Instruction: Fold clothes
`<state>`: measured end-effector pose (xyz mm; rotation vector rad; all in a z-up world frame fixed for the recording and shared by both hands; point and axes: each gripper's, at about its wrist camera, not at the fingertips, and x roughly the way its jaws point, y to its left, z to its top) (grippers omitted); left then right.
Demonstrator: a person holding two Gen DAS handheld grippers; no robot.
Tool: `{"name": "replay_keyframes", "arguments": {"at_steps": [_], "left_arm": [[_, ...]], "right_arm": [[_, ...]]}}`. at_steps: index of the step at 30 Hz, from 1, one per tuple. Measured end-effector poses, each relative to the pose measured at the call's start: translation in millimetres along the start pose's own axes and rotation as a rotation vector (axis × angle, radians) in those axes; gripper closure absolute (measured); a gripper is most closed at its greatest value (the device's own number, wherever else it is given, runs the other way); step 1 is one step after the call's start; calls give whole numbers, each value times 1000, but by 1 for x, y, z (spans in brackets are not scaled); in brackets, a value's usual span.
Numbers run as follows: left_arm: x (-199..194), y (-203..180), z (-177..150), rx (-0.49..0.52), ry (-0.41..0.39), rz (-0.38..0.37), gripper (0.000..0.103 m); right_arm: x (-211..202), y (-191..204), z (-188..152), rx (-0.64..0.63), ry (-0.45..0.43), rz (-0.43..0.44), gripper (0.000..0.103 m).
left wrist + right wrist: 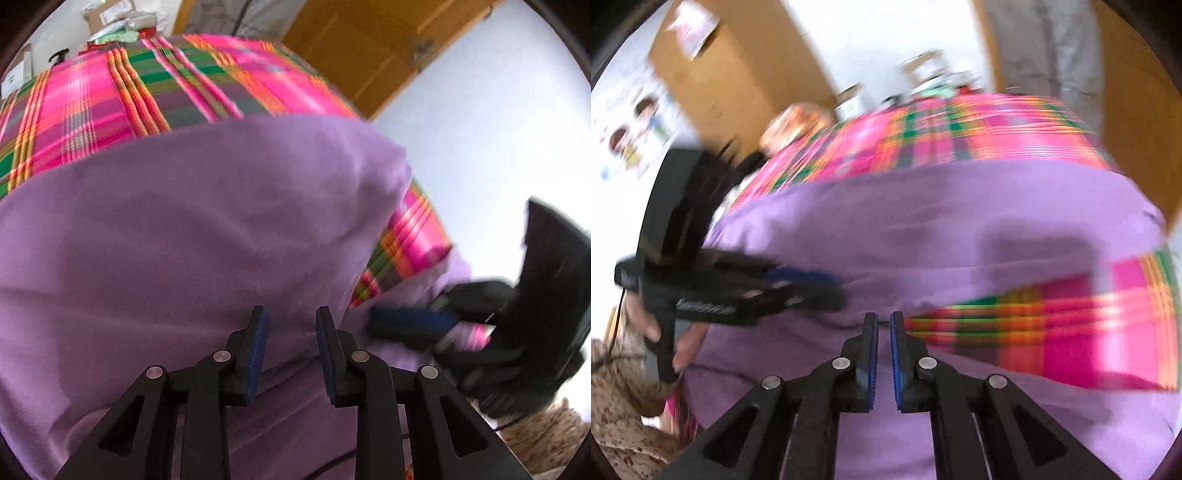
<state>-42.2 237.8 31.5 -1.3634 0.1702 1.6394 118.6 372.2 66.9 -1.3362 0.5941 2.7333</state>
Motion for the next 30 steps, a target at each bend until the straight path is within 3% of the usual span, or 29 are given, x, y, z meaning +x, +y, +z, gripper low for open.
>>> {"name": "replay_keyframes", "arguments": {"at_steps": [5,10,18,22,30], "left_arm": [[-6,0,-6,8,10,-5,75],[-7,1,-9,-8,8,-10,75],[-6,0,-8,-29,11,-5,75],[-5,0,-6,-56,15,-10,75],[-2,1,7,-117,42,-14,75]], "right_arm": [[-29,-74,-1,210,-107,-179,87],[-33,-130,5,343,-157,-254,83],[-19,-176,25,424,-186,-299,81],[-7,-186,38,445,-196,-311,71],[4,-208,45,527,-186,-239,69]]}}
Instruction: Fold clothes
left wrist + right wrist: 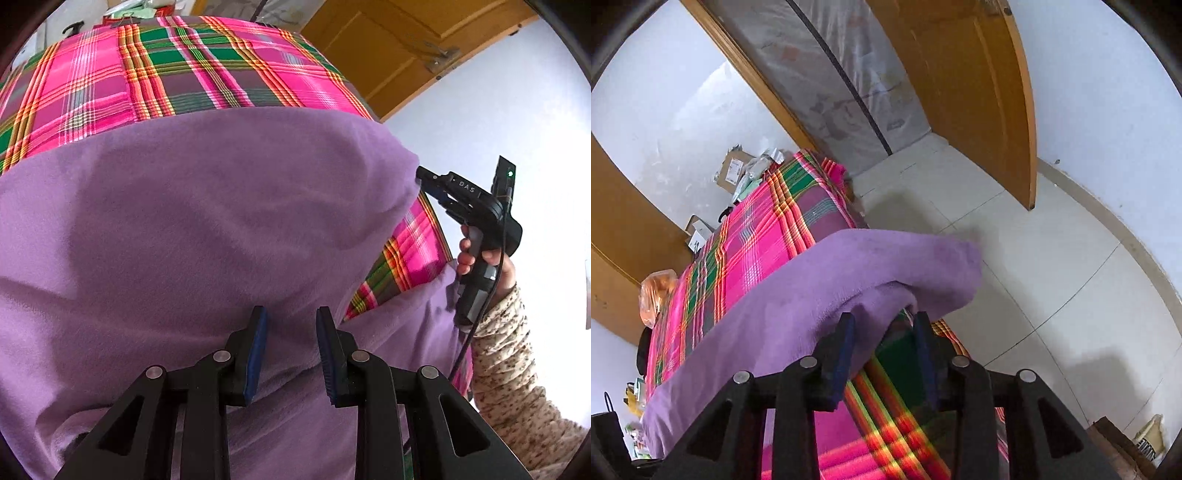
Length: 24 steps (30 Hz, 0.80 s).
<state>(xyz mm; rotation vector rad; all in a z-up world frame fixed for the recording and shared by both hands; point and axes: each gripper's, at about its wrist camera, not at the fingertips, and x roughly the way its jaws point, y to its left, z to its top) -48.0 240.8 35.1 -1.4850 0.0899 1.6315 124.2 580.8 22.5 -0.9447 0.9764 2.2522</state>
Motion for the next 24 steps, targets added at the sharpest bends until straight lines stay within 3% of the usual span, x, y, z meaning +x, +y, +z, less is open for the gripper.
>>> {"name": "replay_keyframes", "arguments": {"at_steps": [1,6,14,18,20,24], "left_arm": [[0,0,0,-3,0,-1,75],[2,5,8,-70,-2,-34,75],[3,3,9,-77,1,-23,75],[3,3,8,-74,3,-21,75],[3,3,9,-75,3,-24,75],[1,4,10,-75,4,-27,75]], "right_arm": [[1,0,1,8,-2,4,70],[-10,-6,1,26,-47,0,99],[-71,1,-5,36,-199,-4,99],[-63,-2,-13,19,-138,-80,99],[-49,-10,-16,58,-73,-98,99],[-37,-21,-20,103,-38,-120,97]]}}
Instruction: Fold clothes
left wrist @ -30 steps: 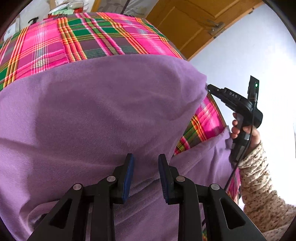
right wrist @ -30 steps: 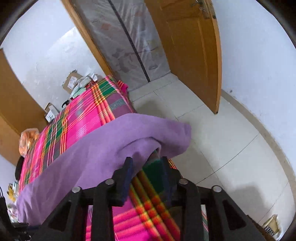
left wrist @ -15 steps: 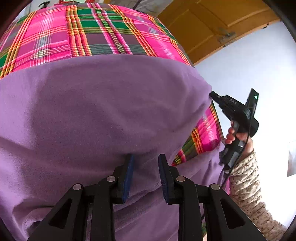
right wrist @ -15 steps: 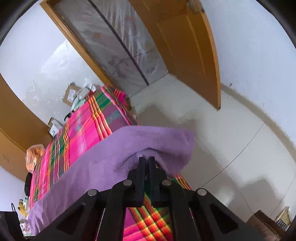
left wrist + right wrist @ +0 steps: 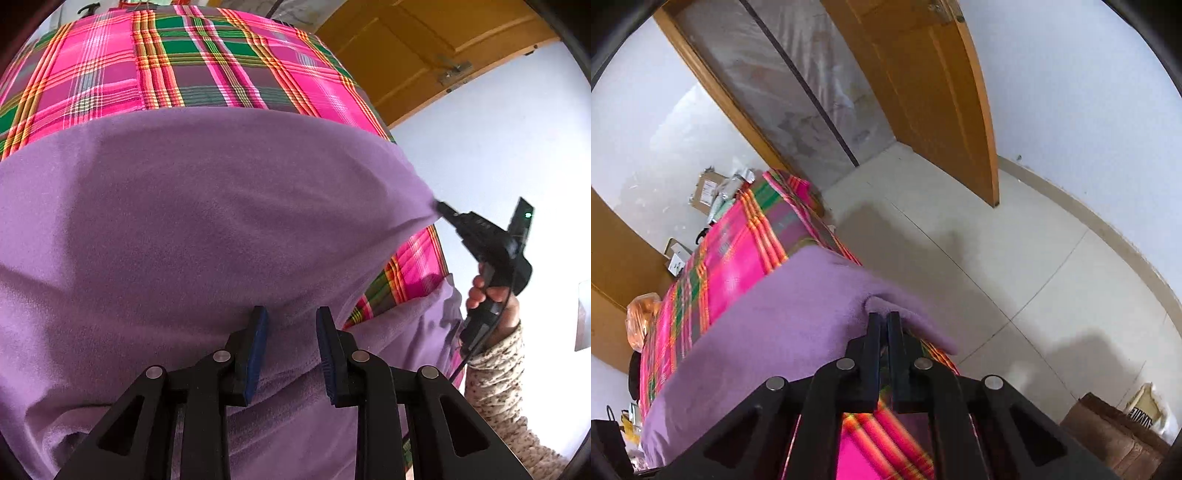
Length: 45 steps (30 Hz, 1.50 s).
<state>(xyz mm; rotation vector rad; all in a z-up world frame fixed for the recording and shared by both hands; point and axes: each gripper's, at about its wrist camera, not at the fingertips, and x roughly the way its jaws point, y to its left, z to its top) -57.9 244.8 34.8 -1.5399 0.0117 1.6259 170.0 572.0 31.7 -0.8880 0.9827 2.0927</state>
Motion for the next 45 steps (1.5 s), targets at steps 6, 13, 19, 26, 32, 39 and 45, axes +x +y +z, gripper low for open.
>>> {"name": "replay_keyframes", "arguments": {"at_steps": [6,13,19,26,32,39,45], "left_arm": [[-2,3,-2,-8,1,-8,75],[-10,-5,-10,9,-17,-21,75],[-28,-12,-28,26,-47,-13,75],[-42,-7,-55,-26,-88,6,75],[-52,-7,-75,-48,-154,54,75],[-46,-11,-88,-57,-150,32,75],[-35,-6,-89,-80,-144,45,75]], "right_arm": [[-22,-16,-9,-19,-36,-74,95],[-58,-35,-37,-91,-17,5,85],[-61,-49,-59,-93,58,34,67],[-70,-53,-75,-59,24,31,61],[-84,-49,-82,-83,-62,-60,60],[-76,-60,-84,-25,-43,26,59],[-78,-53,-81,-51,-58,43,85]]}}
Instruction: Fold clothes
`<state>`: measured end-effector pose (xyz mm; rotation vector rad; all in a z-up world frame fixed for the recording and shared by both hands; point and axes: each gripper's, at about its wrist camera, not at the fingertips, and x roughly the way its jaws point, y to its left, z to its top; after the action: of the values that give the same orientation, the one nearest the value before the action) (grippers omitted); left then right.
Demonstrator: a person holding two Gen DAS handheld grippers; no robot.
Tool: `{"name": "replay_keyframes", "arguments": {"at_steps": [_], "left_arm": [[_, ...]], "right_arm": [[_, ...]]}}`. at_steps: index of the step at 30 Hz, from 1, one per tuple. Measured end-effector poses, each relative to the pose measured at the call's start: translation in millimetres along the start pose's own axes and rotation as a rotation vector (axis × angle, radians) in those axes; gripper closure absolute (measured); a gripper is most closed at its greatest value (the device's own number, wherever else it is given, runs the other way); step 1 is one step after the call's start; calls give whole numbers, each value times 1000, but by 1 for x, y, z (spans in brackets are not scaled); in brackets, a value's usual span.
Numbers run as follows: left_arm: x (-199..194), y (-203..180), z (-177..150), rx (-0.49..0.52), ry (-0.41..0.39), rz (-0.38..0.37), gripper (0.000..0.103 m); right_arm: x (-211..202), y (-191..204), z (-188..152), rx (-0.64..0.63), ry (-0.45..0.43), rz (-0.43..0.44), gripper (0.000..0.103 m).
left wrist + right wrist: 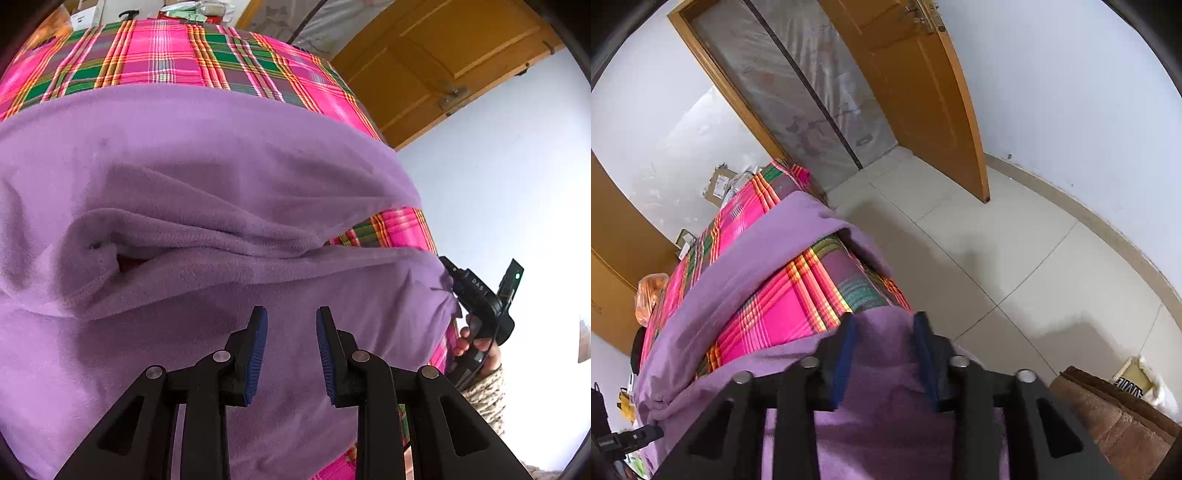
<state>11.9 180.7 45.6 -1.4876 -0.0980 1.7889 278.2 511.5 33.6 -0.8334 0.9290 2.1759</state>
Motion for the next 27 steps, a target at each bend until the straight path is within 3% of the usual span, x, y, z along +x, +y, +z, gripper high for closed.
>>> {"name": "replay_keyframes", "arguments": {"at_steps": [3,8,13,21,24,27], "left_arm": [[4,7,5,-30,-16,29,75],[4,18,14,-88,-46,30,75],[4,28,18,-128,-62,-12,75],[-27,42,14,-180,-152,-51,75],[-48,49,7,-200,-204,-52,75],[-66,54,0,-225,-237,-26,75]], "right_arm": [[1,10,6,-44,-10,-42,96],[2,18,19,-38,-54,-70,96],[15,36,19,-121,-44,-158,96],[12,49,22,-127,-41,-254,91],[-3,62,14,-143,-59,-235,81],[-24,83,3,-170,-95,-182,81]]}}
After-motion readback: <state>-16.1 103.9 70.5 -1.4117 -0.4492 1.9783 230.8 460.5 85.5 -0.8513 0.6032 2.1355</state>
